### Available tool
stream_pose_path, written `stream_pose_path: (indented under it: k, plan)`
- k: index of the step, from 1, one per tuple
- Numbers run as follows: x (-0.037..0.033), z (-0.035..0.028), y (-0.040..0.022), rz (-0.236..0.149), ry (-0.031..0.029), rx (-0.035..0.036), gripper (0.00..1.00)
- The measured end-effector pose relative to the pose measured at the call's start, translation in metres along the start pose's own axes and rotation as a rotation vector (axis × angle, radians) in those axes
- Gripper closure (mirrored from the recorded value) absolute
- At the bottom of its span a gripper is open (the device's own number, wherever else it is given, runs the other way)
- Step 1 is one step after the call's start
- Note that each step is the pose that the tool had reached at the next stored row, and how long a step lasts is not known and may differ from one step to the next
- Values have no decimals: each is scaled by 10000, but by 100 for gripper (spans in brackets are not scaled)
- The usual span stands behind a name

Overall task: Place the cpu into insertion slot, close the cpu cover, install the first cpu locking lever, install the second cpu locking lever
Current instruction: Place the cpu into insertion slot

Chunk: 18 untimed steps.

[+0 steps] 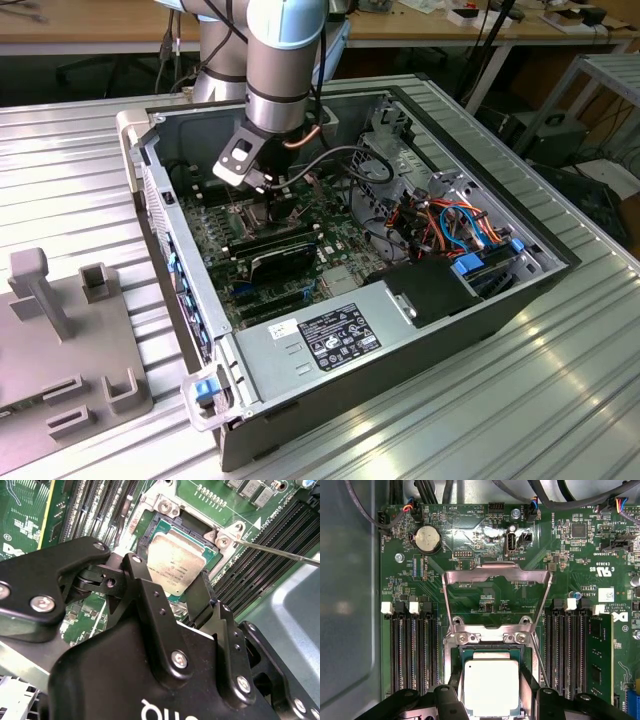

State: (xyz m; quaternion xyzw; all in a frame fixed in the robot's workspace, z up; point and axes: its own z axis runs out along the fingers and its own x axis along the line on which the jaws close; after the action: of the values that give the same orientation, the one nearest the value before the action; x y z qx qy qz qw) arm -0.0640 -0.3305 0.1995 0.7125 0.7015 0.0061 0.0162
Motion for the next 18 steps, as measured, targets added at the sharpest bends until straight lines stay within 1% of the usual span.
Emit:
stream_pose_path:
  k: [18]
  plan:
    - [0,0,9,6,0,0,45]
